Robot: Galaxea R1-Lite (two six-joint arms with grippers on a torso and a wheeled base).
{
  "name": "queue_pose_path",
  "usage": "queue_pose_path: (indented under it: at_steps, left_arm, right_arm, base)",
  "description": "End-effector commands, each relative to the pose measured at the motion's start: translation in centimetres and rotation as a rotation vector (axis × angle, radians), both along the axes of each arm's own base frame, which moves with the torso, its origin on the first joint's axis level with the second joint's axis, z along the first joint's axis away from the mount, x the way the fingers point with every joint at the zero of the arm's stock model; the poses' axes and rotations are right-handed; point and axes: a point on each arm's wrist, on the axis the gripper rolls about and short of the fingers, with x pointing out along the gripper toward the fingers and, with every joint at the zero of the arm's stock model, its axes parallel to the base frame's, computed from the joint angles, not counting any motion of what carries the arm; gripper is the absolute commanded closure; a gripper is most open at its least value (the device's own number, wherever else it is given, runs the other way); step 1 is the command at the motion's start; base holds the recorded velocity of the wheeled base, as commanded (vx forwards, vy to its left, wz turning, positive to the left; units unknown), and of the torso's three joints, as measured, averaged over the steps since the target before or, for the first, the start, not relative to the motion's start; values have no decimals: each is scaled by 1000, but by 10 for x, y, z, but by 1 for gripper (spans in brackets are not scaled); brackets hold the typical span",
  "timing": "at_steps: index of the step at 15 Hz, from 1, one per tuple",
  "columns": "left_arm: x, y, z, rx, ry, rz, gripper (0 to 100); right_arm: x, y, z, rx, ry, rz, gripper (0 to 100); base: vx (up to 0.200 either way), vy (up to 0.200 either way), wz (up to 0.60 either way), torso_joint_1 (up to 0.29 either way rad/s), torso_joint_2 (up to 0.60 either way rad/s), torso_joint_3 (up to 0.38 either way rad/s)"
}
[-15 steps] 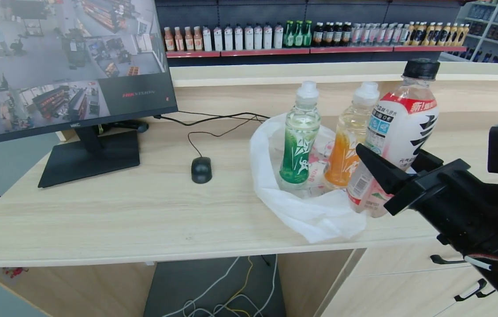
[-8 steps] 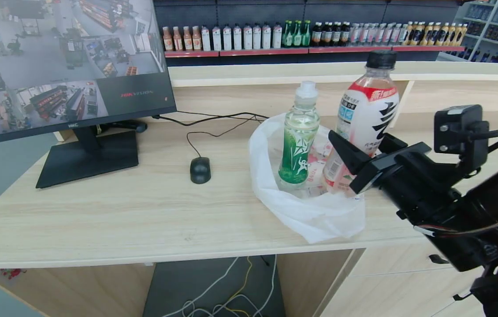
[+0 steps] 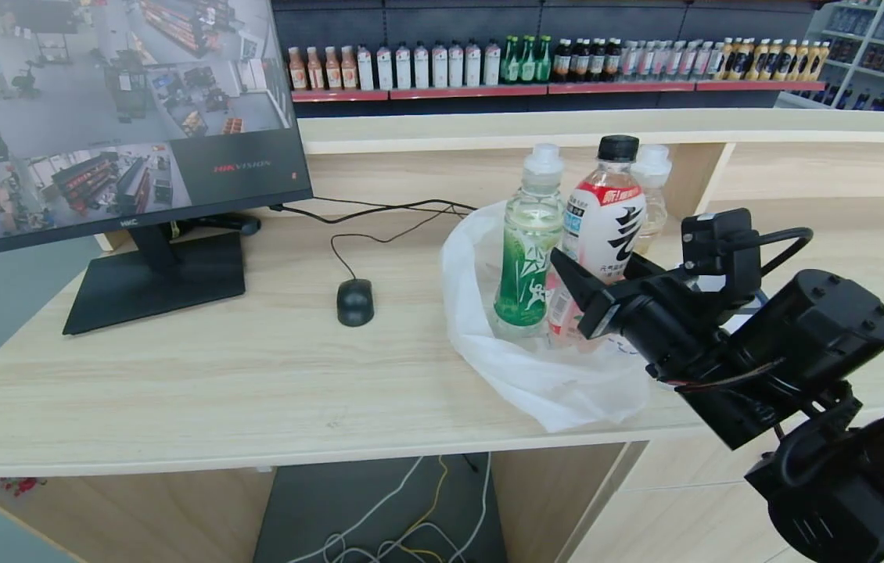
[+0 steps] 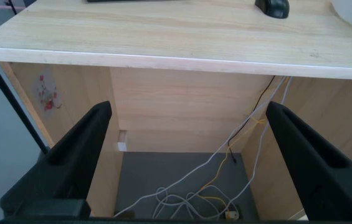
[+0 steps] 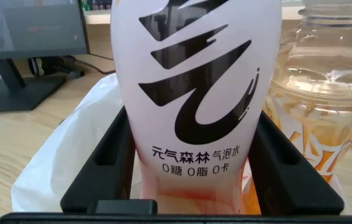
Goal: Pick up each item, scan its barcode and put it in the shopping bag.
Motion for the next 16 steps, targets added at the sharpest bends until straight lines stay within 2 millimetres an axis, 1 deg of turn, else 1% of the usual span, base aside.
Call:
queue_pose_path:
  at_steps: [1,7,11,16]
  left_arm:
    - [0,0,0,-2,1,1,0]
    - [0,0,0,-2,2,1,0]
    - [0,0,0,-2,2,1,0]
    - [0,0,0,-2,1,1,0]
  right_arm:
    - [5,3,-8,6,27,6,100]
    - [8,6,-15,27,62,18,100]
    - [17,13,-21,25,64,24,100]
    - [18,15,-26,10,78,25,100]
  base:
    - [0,0,0,0,0,0]
    - [0,0,0,0,0,0]
    - [0,0,0,0,0,0]
    - [0,0,0,0,0,0]
